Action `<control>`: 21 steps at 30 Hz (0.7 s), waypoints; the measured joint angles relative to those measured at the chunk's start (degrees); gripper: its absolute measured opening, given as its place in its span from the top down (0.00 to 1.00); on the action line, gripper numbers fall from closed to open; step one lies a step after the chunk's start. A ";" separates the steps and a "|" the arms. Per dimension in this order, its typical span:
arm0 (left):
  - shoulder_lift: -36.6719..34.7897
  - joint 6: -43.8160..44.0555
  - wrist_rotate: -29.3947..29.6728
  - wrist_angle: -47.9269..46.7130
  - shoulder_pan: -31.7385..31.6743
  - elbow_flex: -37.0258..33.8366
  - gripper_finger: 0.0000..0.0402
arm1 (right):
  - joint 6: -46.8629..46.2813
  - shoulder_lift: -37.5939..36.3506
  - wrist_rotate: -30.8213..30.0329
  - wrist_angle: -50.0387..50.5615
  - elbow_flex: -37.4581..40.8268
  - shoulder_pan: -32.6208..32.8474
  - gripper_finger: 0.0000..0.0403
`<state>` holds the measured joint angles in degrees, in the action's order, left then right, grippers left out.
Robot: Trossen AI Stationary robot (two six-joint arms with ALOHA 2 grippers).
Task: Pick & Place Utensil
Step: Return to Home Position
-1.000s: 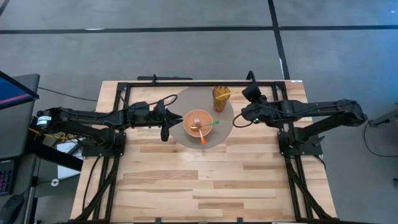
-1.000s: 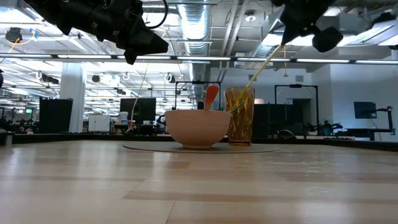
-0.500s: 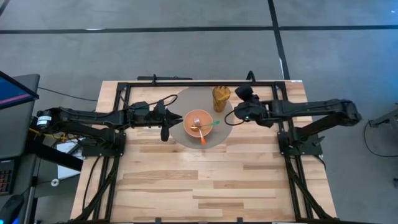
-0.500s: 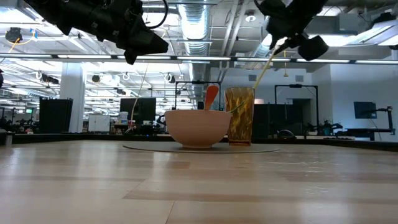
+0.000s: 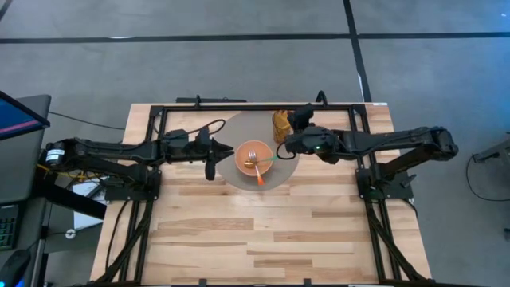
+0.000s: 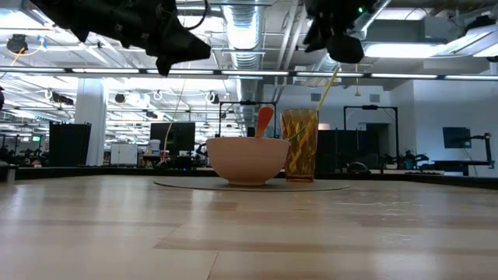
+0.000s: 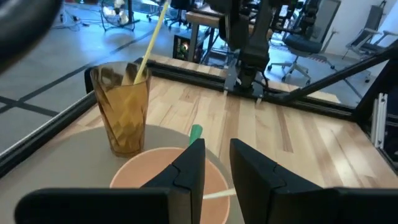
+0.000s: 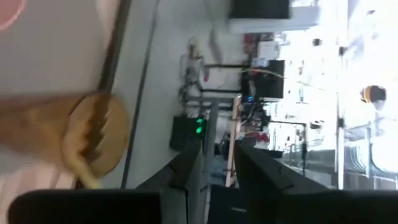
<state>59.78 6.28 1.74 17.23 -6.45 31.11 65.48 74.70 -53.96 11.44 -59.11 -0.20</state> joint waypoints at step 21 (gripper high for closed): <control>-36.50 -10.96 0.22 -15.53 -0.01 -2.33 0.81 | -54.11 -35.79 24.86 19.02 11.07 7.45 0.97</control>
<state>23.27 -4.68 1.96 1.70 -6.46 28.78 11.38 38.91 -29.09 30.46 -48.05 7.25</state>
